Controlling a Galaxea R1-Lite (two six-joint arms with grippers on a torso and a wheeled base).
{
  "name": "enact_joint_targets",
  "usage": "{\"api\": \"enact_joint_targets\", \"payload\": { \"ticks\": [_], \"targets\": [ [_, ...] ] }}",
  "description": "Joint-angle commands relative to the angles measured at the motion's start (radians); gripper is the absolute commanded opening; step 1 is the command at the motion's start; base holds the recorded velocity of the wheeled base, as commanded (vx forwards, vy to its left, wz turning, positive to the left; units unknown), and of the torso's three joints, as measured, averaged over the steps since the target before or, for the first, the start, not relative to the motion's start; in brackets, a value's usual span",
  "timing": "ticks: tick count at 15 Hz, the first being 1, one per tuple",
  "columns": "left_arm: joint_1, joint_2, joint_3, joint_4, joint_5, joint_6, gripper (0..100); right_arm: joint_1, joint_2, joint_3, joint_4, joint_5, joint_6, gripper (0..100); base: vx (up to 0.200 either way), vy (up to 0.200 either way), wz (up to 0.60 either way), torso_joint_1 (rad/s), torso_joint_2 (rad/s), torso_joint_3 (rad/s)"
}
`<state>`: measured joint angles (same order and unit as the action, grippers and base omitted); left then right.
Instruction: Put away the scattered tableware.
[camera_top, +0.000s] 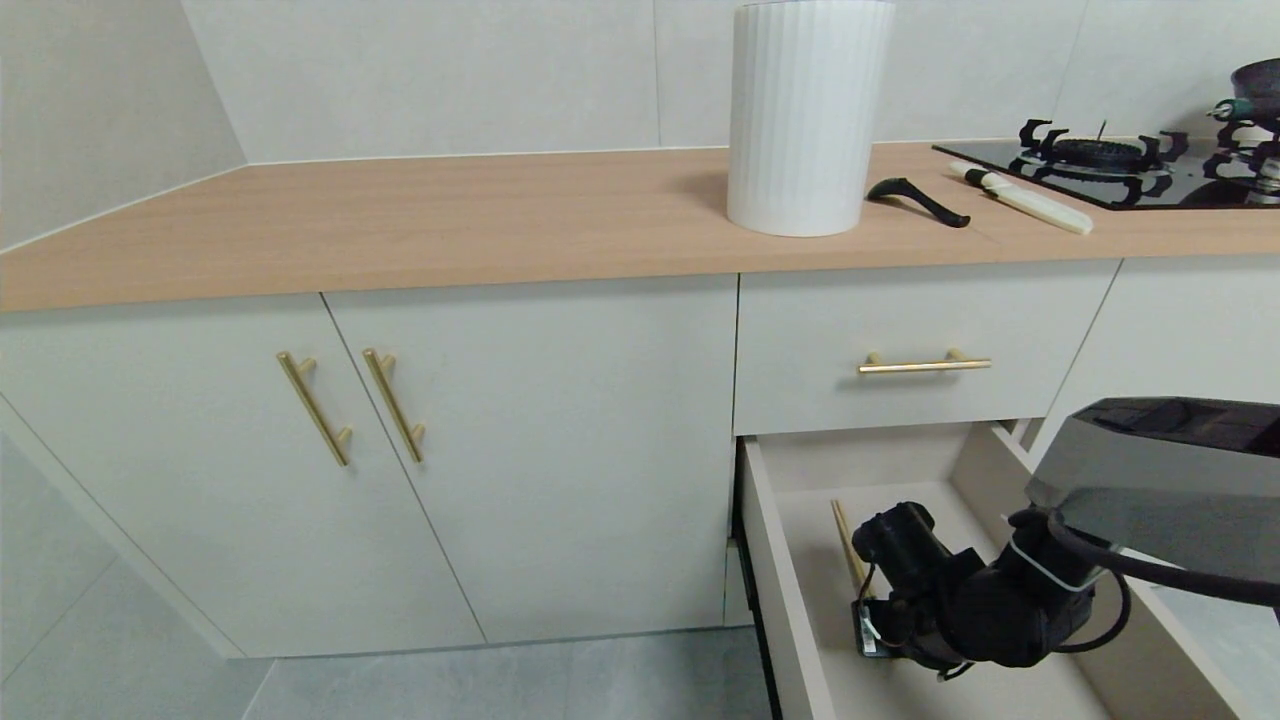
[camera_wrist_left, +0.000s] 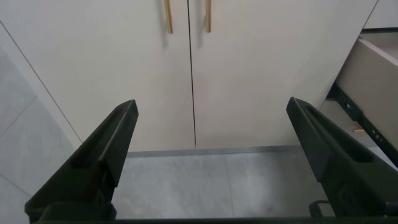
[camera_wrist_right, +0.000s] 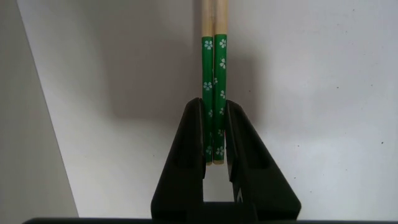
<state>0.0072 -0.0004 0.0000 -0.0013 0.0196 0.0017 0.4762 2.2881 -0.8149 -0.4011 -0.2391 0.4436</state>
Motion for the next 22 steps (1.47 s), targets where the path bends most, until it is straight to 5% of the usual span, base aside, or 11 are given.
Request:
{"api": "enact_joint_targets", "payload": {
  "ticks": [1,10,11,15,18,22],
  "targets": [
    [0.000,0.000,0.000,0.000,0.000,0.000,100,0.001,-0.001,0.000,-0.001,0.000,0.000,100,0.000,0.000,0.00,0.000,0.00,0.000],
    [0.000,0.000,0.000,0.000,0.000,0.000,100,0.001,-0.114,0.037,0.010,0.009,-0.008,100,0.000,0.000,0.00,0.000,0.00,0.000],
    [0.000,0.000,0.000,0.000,0.000,0.000,100,0.001,-0.229,0.053,0.059,0.014,-0.019,100,0.000,0.000,0.00,0.000,0.00,0.000],
    [0.000,0.000,0.000,0.000,0.000,0.000,100,-0.070,-0.742,-0.104,0.619,0.124,-0.062,100,0.000,0.000,0.00,0.000,0.00,0.000],
    [0.000,0.000,0.000,0.000,0.000,0.000,100,-0.162,-0.849,-0.098,0.663,0.146,-0.220,100,0.000,0.000,0.00,0.000,0.00,0.000],
    [0.002,0.000,0.000,0.000,0.000,0.000,100,-0.169,-0.851,-0.081,0.657,0.146,-0.241,100,0.000,0.000,0.00,0.000,0.00,0.000]
  ]
}}
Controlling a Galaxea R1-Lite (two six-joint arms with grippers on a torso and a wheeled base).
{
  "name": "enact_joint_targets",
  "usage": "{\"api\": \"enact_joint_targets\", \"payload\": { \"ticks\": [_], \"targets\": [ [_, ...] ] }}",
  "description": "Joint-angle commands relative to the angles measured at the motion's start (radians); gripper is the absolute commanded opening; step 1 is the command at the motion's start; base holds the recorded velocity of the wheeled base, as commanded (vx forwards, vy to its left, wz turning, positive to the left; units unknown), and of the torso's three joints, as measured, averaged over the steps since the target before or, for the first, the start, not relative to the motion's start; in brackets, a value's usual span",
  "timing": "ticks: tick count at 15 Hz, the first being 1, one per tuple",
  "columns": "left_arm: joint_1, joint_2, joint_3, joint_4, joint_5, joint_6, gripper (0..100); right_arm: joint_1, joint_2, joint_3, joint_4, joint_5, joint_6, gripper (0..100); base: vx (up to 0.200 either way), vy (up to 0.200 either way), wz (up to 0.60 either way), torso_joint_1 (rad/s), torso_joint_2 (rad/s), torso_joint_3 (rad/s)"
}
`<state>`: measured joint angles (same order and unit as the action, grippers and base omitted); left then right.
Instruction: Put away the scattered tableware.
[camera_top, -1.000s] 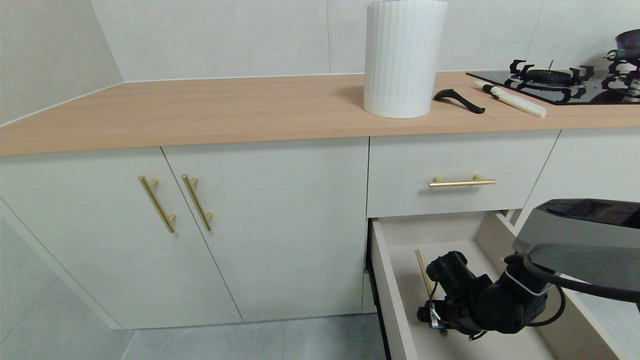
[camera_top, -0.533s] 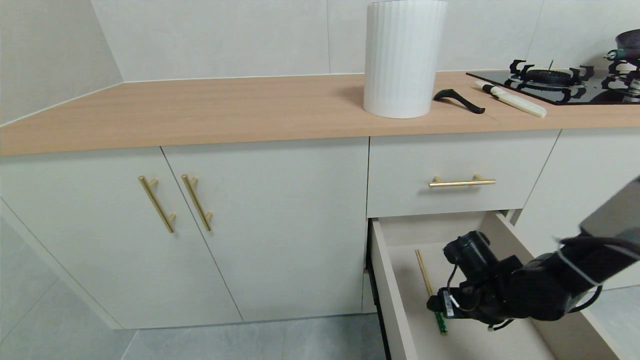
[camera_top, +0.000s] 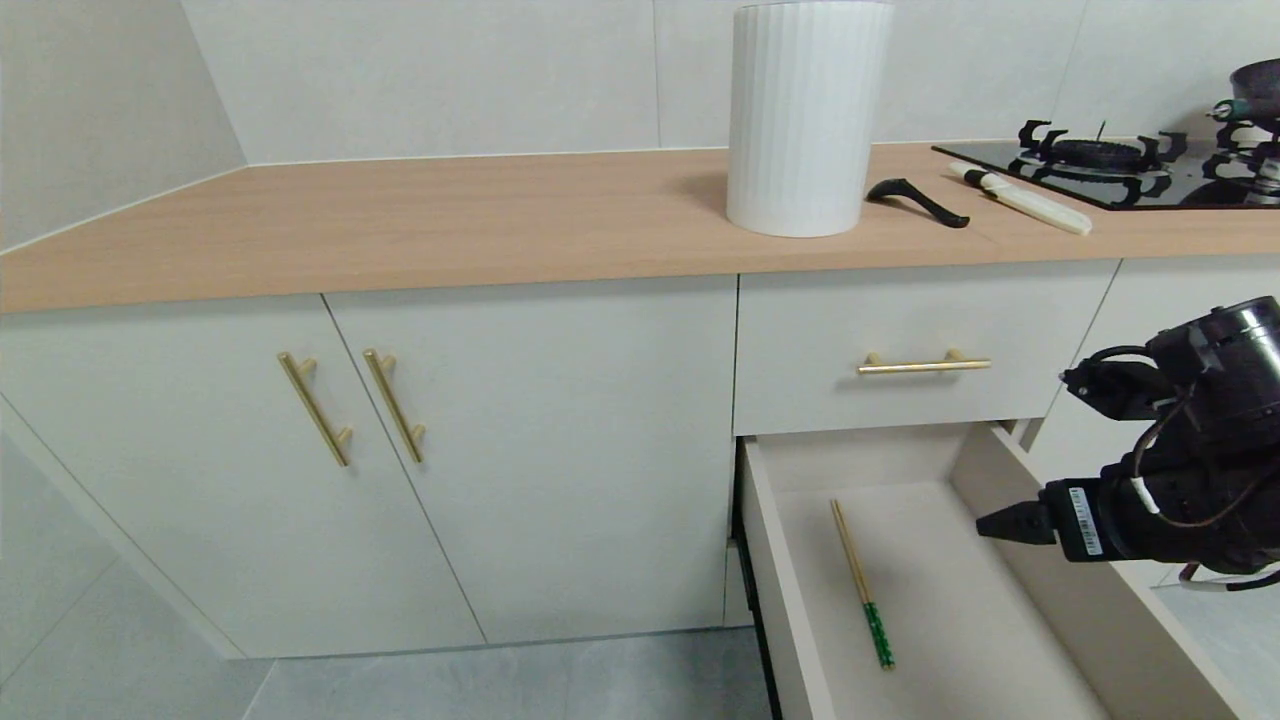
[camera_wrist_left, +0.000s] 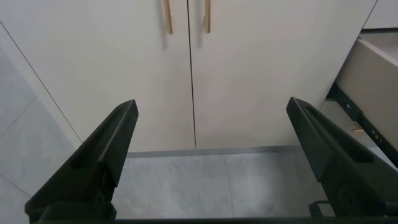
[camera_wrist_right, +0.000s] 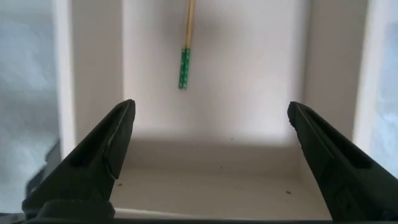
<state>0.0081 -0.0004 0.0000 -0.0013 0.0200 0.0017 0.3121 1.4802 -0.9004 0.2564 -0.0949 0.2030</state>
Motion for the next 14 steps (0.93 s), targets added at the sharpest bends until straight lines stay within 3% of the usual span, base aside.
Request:
{"api": "enact_joint_targets", "payload": {
  "ticks": [1,3,7,14],
  "targets": [
    [0.000,0.000,0.000,0.000,0.000,0.000,100,-0.005,-0.043,0.005,0.000,0.000,-0.004,100,0.000,0.000,0.00,0.000,0.00,0.000],
    [0.000,0.000,0.000,0.000,0.000,0.000,100,-0.005,-0.041,0.005,0.000,0.000,-0.004,100,0.000,0.000,0.00,0.000,0.00,0.000],
    [0.000,0.000,0.000,0.000,0.000,0.000,100,-0.004,-0.040,0.011,0.000,0.000,-0.008,100,0.000,0.000,0.00,0.080,-0.22,-0.249],
    [0.000,0.000,0.000,0.000,0.000,0.000,100,0.001,-0.026,0.035,-0.023,0.001,-0.025,100,0.000,0.000,0.00,0.145,-0.51,-0.302]
  ]
}}
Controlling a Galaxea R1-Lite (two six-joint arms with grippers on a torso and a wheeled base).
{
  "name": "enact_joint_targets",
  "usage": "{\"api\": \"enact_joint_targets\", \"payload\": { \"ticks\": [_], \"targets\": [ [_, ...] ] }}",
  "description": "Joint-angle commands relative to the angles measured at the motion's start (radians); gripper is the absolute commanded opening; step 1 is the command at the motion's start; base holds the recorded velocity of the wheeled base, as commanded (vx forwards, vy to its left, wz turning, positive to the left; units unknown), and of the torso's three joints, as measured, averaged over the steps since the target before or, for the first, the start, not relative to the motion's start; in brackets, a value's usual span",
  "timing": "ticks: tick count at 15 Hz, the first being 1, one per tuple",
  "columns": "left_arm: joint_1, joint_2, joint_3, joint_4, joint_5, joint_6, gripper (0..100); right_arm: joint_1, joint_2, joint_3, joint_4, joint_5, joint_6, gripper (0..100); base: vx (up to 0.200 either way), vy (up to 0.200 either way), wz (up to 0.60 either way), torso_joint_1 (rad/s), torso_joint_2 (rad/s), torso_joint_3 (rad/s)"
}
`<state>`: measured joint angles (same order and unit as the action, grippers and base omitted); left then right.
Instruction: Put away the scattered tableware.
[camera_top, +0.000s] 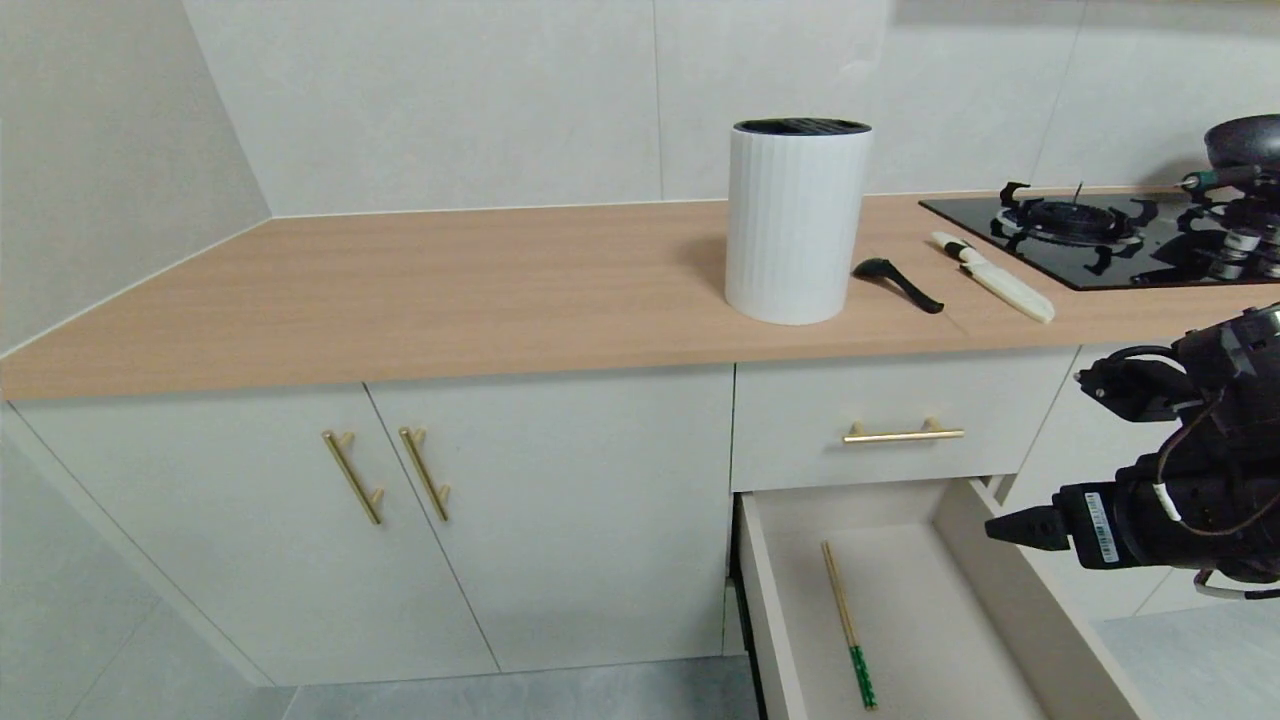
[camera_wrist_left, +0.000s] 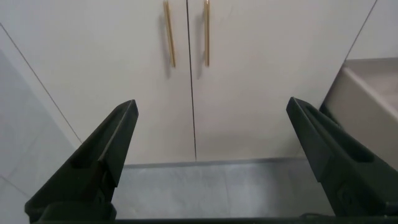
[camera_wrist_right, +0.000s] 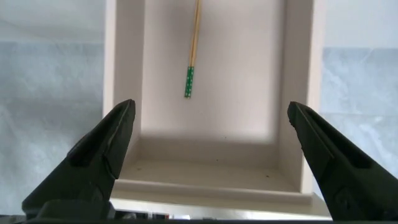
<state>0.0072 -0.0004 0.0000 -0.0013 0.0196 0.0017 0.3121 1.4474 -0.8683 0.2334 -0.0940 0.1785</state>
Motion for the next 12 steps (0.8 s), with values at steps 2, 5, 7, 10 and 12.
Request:
{"api": "enact_joint_targets", "payload": {
  "ticks": [2,5,7,10,12],
  "targets": [
    [0.000,0.000,0.000,0.000,0.000,0.000,100,0.002,0.013,0.006,-0.005,0.000,-0.001,100,0.000,0.000,0.00,0.183,-0.48,-0.303],
    [0.000,0.000,0.000,0.000,0.000,0.000,100,0.002,0.016,0.015,-0.019,0.000,-0.001,100,0.000,0.000,0.00,0.191,-0.48,-0.292],
    [0.000,0.000,0.000,0.000,0.000,0.000,100,0.008,0.018,0.017,-0.020,-0.001,-0.001,100,0.000,0.000,0.00,0.207,-0.50,-0.293],
    [0.000,0.000,0.000,0.000,0.000,0.000,100,0.022,0.028,0.025,-0.022,-0.001,-0.001,100,0.000,0.000,0.00,0.217,-0.51,-0.287],
    [0.000,0.000,0.000,0.000,0.000,0.000,100,0.028,0.034,0.025,-0.022,-0.003,-0.001,100,0.000,0.000,0.00,0.224,-0.51,-0.290]
  ]
}}
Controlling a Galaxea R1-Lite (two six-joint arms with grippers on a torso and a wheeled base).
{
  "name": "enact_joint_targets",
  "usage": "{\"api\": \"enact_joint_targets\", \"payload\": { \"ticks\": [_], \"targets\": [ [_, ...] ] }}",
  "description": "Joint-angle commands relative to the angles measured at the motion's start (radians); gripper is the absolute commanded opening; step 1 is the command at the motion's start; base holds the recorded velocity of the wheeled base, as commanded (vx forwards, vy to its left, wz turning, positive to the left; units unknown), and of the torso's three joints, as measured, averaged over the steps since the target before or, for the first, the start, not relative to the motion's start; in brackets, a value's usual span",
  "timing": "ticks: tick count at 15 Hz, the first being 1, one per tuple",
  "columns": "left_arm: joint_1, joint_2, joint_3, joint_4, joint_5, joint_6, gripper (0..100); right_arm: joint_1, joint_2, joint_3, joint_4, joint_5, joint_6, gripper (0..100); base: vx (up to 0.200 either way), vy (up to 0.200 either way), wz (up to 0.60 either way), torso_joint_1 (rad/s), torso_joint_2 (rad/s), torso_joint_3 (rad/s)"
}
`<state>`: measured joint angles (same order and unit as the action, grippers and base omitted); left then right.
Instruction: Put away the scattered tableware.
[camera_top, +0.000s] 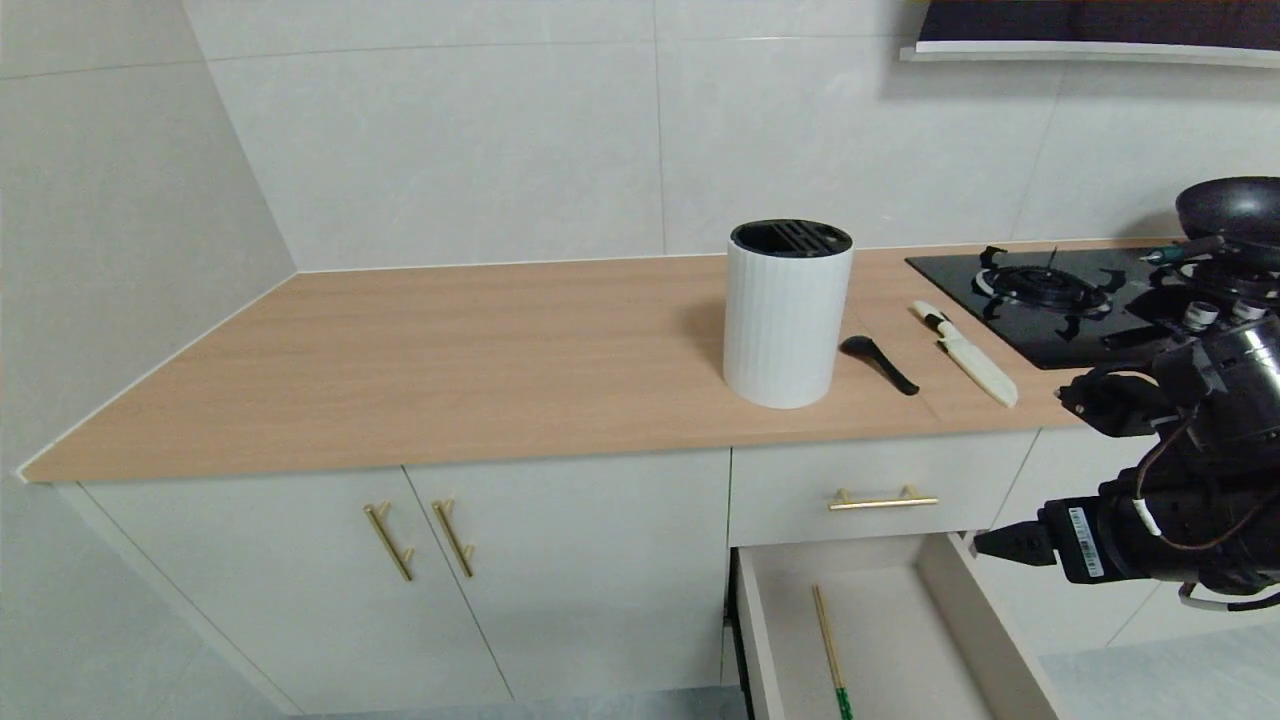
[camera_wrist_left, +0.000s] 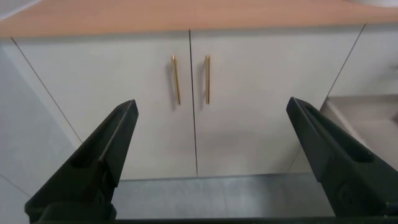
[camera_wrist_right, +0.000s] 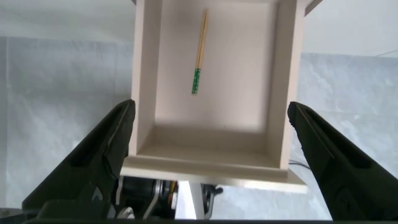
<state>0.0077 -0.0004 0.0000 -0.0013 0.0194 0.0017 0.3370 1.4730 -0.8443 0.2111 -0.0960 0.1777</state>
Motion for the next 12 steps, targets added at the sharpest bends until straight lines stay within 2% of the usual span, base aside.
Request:
{"api": "enact_joint_targets", "payload": {
  "ticks": [1,5,7,9,11,12],
  "targets": [
    [0.002,0.000,0.000,0.000,0.001,0.000,100,0.004,0.010,0.001,0.001,-0.001,0.000,100,0.000,0.000,0.00,0.227,-0.52,-0.295],
    [0.000,0.000,0.000,0.000,0.001,0.000,100,0.005,0.015,0.002,-0.009,-0.001,0.000,100,0.000,0.000,0.00,0.248,-0.55,-0.301],
    [0.000,0.000,0.000,0.000,0.001,0.000,100,0.005,0.021,0.016,-0.032,-0.002,-0.001,100,0.000,0.000,0.00,0.129,-0.28,-0.151],
    [0.000,0.000,0.000,0.000,0.001,0.000,100,0.004,0.036,0.034,-0.107,-0.001,-0.024,100,0.000,0.000,0.00,0.041,-0.09,-0.049],
    [0.000,0.000,0.000,0.000,0.001,0.000,100,-0.049,0.099,0.007,-0.217,0.005,-0.110,100,0.000,0.000,0.00,0.000,0.00,0.000],
    [0.000,0.000,0.000,0.000,0.001,0.000,100,-0.098,0.185,-0.035,-0.315,0.055,-0.172,100,0.000,0.000,0.00,0.000,0.00,0.000]
  ]
}}
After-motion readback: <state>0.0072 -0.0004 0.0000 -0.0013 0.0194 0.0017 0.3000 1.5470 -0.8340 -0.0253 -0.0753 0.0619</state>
